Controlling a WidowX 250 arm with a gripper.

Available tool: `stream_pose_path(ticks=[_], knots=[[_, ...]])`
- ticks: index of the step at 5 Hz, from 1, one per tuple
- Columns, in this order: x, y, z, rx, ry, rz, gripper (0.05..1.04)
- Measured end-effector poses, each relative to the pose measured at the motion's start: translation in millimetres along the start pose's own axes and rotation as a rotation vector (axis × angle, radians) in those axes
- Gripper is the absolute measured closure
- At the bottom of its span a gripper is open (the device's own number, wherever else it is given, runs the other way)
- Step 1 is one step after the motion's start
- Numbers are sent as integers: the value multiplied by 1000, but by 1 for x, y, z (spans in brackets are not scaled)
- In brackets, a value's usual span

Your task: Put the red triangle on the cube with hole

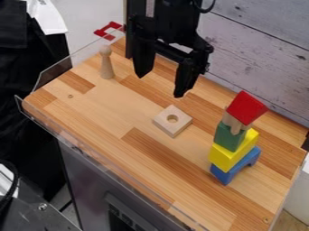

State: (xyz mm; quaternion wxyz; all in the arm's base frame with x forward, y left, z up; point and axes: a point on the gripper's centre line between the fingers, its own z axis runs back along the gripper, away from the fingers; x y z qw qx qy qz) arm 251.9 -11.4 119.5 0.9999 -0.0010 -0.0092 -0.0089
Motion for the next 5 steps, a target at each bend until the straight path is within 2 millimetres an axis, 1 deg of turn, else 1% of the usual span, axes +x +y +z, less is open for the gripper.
stream_pose_path(ticks=[1,2,3,4,5], knots=[[-3,-1,-6,-4,25,0,84],[-5,-6,13,-57,-34,-35,84],[-9,-7,30,-44,-63,-50,84],[-12,-18,47,-25,-88,-69,84],[-11,-46,65,-6,-116,-148,84]])
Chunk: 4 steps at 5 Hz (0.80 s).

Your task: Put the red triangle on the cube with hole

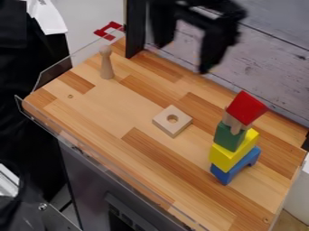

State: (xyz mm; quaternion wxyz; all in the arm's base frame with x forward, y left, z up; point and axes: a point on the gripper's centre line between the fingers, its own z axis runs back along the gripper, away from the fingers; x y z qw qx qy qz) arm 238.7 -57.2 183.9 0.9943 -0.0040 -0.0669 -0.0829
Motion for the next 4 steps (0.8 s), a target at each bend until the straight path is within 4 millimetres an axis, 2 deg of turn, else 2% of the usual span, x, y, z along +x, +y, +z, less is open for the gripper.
stream_pose_path(ticks=[1,2,4], knots=[[12,-25,2,-13,3,-79,84],[17,-32,-10,-21,42,-92,84],[39,-36,-45,-30,146,-88,84]])
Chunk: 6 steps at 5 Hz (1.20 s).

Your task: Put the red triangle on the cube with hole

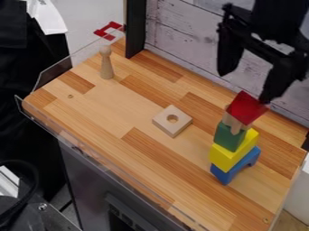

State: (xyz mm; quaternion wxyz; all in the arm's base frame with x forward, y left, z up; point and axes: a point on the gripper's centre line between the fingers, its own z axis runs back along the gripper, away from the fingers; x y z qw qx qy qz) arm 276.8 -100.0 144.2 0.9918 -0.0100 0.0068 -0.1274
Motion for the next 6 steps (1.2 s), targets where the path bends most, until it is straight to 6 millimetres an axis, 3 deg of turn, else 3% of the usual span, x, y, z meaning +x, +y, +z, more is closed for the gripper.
stream_pose_path(ticks=[5,6], knots=[[2,-5,-15,-18,78,1,115],[3,-6,-16,-27,77,-2,391]])
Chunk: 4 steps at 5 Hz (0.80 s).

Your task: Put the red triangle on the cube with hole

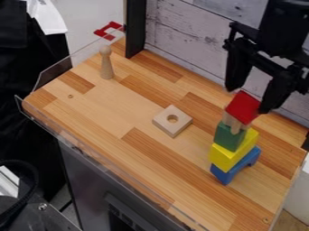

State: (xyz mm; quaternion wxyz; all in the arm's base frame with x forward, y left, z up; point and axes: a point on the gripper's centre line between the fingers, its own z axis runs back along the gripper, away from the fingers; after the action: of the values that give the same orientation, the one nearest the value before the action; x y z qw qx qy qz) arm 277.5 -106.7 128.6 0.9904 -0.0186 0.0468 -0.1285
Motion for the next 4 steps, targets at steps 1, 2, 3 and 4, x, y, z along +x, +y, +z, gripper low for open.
stream_pose_path(ticks=[1,2,3,4], knots=[[-1,0,0,0,5,0,570],[1,2,7,9,2,0,570],[6,20,25,6,-36,57,570],[0,67,50,0,-108,187,570]])
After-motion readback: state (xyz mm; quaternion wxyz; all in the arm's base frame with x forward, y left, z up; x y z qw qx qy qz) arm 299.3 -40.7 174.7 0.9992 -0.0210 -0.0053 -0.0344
